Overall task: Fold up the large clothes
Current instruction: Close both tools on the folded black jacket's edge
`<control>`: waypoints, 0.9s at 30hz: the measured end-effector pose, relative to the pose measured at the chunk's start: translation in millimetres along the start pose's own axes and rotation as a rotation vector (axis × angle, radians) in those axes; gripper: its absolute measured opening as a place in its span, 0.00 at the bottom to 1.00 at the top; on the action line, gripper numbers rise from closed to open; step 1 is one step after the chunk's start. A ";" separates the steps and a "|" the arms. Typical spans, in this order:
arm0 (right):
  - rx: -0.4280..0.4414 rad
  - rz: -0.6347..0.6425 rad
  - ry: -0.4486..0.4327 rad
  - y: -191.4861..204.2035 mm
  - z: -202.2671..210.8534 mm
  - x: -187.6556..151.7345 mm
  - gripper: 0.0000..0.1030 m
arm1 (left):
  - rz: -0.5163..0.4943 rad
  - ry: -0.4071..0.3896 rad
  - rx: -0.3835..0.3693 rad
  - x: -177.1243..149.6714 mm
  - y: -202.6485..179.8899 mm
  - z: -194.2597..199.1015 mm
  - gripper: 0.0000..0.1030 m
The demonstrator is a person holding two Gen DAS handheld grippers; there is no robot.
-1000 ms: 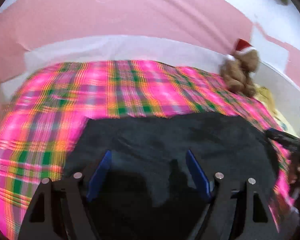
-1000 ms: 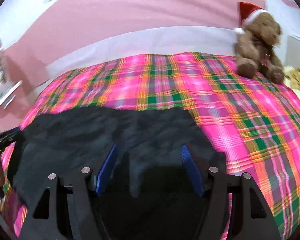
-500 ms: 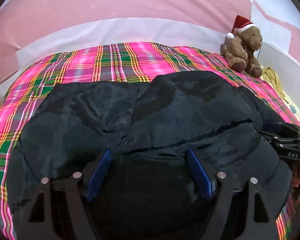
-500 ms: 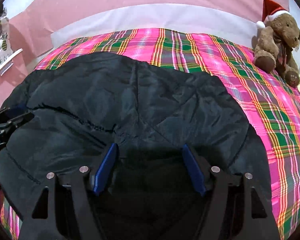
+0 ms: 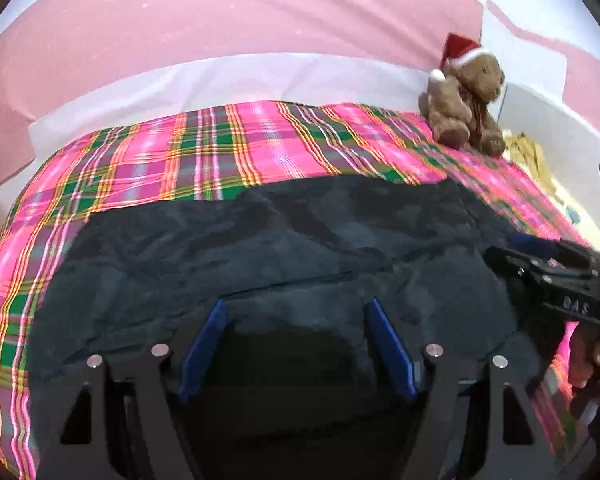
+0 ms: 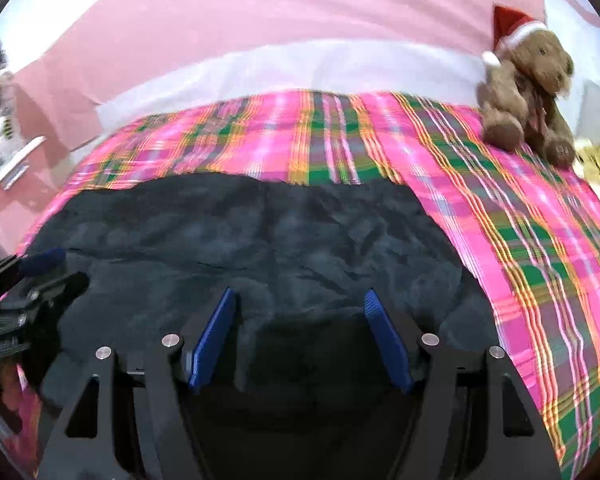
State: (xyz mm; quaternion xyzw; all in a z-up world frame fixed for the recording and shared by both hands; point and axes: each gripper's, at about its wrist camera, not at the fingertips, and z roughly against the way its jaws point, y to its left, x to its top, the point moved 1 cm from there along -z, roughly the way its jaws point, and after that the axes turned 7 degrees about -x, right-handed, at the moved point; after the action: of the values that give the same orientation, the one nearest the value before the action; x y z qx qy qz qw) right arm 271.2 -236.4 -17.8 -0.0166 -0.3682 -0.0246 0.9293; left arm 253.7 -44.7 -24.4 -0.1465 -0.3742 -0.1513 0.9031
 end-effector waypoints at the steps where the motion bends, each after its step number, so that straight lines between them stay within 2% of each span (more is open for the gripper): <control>1: -0.002 0.007 -0.005 -2.3 -5.8 -3.5 0.66 | 0.003 -0.004 0.005 -0.9 -0.1 -7.5 0.74; 4: -0.005 0.027 -0.016 -1.9 -17.4 -11.2 0.66 | 0.024 -0.010 0.001 -1.6 4.4 -21.3 0.76; 6: -0.029 0.046 -0.018 3.0 -19.6 -10.8 0.66 | 0.003 -0.004 0.019 -1.5 1.0 -26.3 0.76; 16: -0.031 0.044 -0.015 3.4 -23.2 -12.7 0.66 | 0.001 -0.011 0.043 -4.4 -2.9 -33.1 0.76; 19: -0.019 0.010 0.003 0.0 -8.5 -2.6 0.66 | 0.014 -0.002 0.045 -0.9 -4.2 -25.8 0.75; 22: -0.020 -0.006 -0.028 -5.9 5.3 17.9 0.66 | 0.030 -0.002 0.011 9.3 -1.4 -10.0 0.73; 23: -0.034 -0.006 -0.030 -9.2 3.4 25.1 0.66 | 0.025 -0.007 0.010 14.3 1.9 -6.6 0.73; 25: -0.057 -0.005 -0.015 -14.9 -8.1 34.9 0.66 | 0.021 -0.026 0.055 25.5 14.3 -3.3 0.72; 27: -0.093 0.005 0.041 -22.3 -36.2 37.0 0.66 | 0.054 -0.010 0.090 32.8 37.3 -10.7 0.73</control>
State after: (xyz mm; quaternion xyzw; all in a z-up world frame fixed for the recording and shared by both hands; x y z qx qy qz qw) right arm 321.6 -261.7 -18.5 -0.0599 -0.3478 -0.0397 0.9348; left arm 296.8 -20.1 -13.7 -0.1165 -0.3809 -0.1091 0.9107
